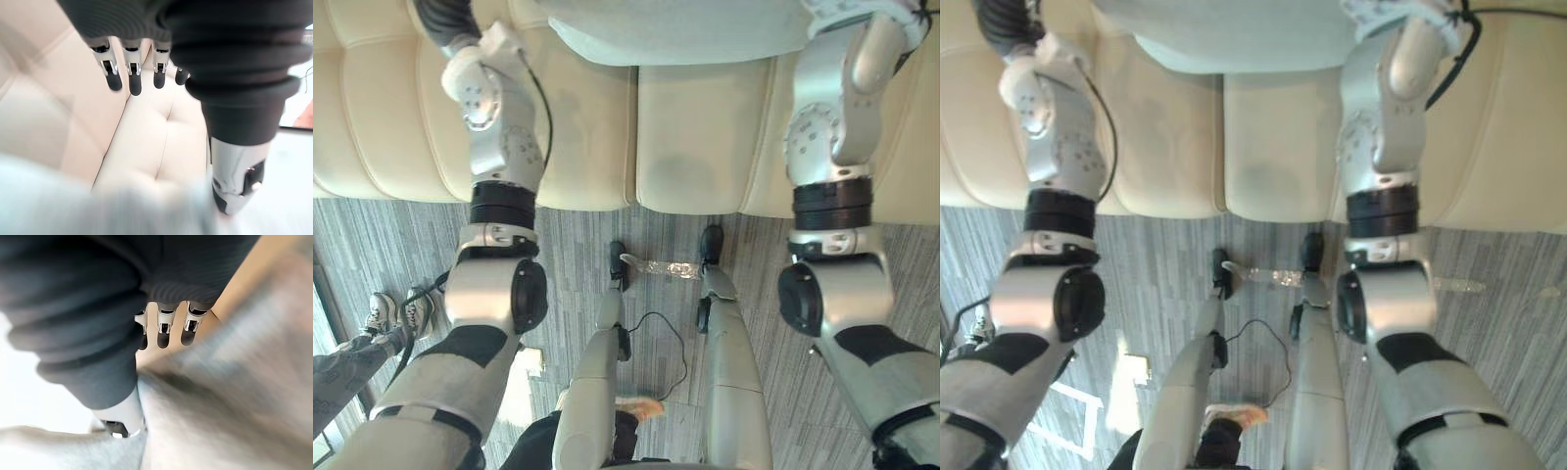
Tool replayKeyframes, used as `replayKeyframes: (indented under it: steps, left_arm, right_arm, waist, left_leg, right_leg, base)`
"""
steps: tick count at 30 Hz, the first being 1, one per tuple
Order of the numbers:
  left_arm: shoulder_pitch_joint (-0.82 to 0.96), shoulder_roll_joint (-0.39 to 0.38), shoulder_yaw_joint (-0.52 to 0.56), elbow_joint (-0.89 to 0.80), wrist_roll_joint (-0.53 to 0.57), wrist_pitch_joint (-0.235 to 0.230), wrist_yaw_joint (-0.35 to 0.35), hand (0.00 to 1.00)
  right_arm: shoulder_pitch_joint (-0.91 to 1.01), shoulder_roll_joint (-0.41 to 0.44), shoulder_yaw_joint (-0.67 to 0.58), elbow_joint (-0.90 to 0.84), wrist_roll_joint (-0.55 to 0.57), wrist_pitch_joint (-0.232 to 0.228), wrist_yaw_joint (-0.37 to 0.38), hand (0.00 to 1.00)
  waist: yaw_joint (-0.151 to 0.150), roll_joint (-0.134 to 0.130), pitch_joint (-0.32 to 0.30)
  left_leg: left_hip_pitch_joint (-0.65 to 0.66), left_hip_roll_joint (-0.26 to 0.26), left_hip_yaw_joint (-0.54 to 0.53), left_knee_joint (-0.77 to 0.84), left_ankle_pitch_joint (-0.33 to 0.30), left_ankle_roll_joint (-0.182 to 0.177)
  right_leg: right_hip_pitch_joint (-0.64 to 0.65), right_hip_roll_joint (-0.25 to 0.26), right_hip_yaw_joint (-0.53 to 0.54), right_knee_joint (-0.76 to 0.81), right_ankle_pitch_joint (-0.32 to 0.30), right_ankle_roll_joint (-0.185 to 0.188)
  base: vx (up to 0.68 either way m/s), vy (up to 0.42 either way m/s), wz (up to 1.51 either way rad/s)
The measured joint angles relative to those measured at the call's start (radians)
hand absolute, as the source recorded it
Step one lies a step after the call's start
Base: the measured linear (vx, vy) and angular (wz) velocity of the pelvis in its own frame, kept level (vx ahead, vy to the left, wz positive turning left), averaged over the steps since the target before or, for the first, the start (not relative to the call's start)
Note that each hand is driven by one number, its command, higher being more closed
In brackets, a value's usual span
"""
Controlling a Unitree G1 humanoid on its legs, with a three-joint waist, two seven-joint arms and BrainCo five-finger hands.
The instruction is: Pick up cushions and gather them together orderly.
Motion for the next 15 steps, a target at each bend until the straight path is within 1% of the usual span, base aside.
replayKeyframes:
  steps: [2, 3, 5, 6, 7, 9, 10, 11, 12, 14, 15]
  left_arm:
    - [0.041, 0.064, 0.036, 0.0, -0.037, -0.005, -0.003, 0.0]
    - [0.075, 0.078, 0.046, -0.007, -0.052, -0.005, -0.017, 0.0]
    - [0.145, 0.079, 0.048, -0.045, -0.059, -0.008, -0.023, 0.0]
    - [0.204, 0.079, 0.047, -0.087, -0.059, -0.013, -0.027, 0.0]
    - [0.27, 0.079, 0.045, -0.135, -0.058, -0.022, -0.04, 0.0]
    - [0.385, 0.079, 0.042, -0.188, -0.045, -0.029, -0.06, 0.0]
    - [0.46, 0.076, 0.041, -0.205, -0.037, -0.03, -0.066, 0.0]
    - [0.51, 0.066, 0.041, -0.213, -0.036, -0.031, -0.071, 0.0]
    - [0.838, -0.088, -0.009, -0.288, 0.001, -0.04, -0.118, 0.0]
    - [0.905, -0.124, -0.056, -0.289, 0.006, -0.04, -0.139, 0.0]
    - [0.926, -0.127, -0.08, -0.292, 0.008, -0.04, -0.151, 0.0]
  right_arm:
    - [0.003, -0.056, -0.015, 0.059, 0.041, 0.002, 0.008, 0.0]
    - [0.018, -0.077, -0.031, 0.082, 0.058, 0.004, 0.009, 0.0]
    - [0.057, -0.104, -0.033, 0.079, 0.064, 0.005, 0.017, 0.0]
    - [0.085, -0.114, -0.026, 0.068, 0.063, 0.005, 0.027, 0.0]
    - [0.138, -0.127, -0.016, 0.019, 0.061, 0.006, 0.035, 0.0]
    - [0.248, -0.148, -0.014, -0.066, 0.052, 0.004, 0.059, 0.0]
    - [0.318, -0.148, -0.016, -0.1, 0.026, 0.003, 0.069, 0.0]
    - [0.374, -0.147, -0.018, -0.123, 0.017, 0.003, 0.076, 0.0]
    - [0.776, -0.01, -0.03, -0.256, -0.024, -0.001, 0.12, 0.0]
    - [0.861, 0.029, -0.014, -0.28, -0.048, -0.001, 0.139, 0.0]
    - [0.88, 0.031, 0.005, -0.281, -0.06, -0.001, 0.148, 0.0]
  waist:
    - [-0.003, -0.022, 0.018]
    - [-0.007, -0.022, 0.018]
    - [-0.01, -0.023, 0.018]
    - [-0.013, -0.023, 0.018]
    - [-0.013, -0.023, 0.018]
    - [-0.02, -0.024, 0.018]
    - [-0.022, -0.027, 0.019]
    - [-0.022, -0.028, 0.019]
    - [-0.028, -0.042, 0.015]
    - [-0.03, -0.047, 0.012]
    - [-0.031, -0.057, 0.006]
  left_leg:
    - [0.037, 0.004, 0.02, 0.0, 0.0, 0.0]
    - [0.059, 0.008, 0.02, 0.0, -0.001, 0.0]
    - [0.094, 0.012, 0.021, 0.0, -0.002, 0.0]
    - [0.116, 0.017, 0.023, 0.0, -0.011, 0.002]
    - [0.135, 0.023, 0.027, 0.0, -0.024, 0.012]
    - [0.163, 0.025, 0.033, 0.001, -0.03, 0.014]
    - [0.184, 0.03, 0.044, 0.003, -0.038, 0.022]
    - [0.195, 0.031, 0.048, 0.008, -0.045, 0.024]
    - [0.309, 0.047, 0.076, 0.055, -0.112, 0.024]
    - [0.336, 0.05, 0.092, 0.071, -0.129, 0.025]
    - [0.339, 0.049, 0.1, 0.075, -0.13, 0.027]
  right_leg:
    - [0.036, 0.007, 0.005, -0.007, 0.003, -0.003]
    - [0.066, 0.011, 0.002, -0.019, 0.004, -0.004]
    - [0.11, 0.015, 0.001, -0.034, 0.005, -0.004]
    - [0.136, 0.02, 0.001, -0.044, 0.006, -0.005]
    - [0.157, 0.028, 0.002, -0.053, 0.006, -0.004]
    - [0.186, 0.032, 0.005, -0.062, 0.006, -0.004]
    - [0.21, 0.04, 0.014, -0.077, 0.009, 0.0]
    - [0.227, 0.044, 0.017, -0.085, 0.011, 0.001]
    - [0.362, 0.067, 0.034, -0.128, 0.01, 0.003]
    - [0.395, 0.071, 0.039, -0.138, 0.009, 0.004]
    - [0.396, 0.072, 0.041, -0.138, 0.01, 0.004]
  base:
    - [0.01, -0.045, -0.16]
    - [0.02, -0.059, -0.11]
    - [0.02, -0.048, -0.08]
    - [0.03, -0.048, -0.19]
    - [0.05, -0.056, -0.19]
    - [0.05, -0.045, -0.17]
    - [0.07, -0.043, -0.24]
    - [0.21, -0.092, -0.69]
    - [0.23, -0.09, -0.66]
    - [0.15, -0.061, -0.43]
    - [0.03, -0.038, -0.14]
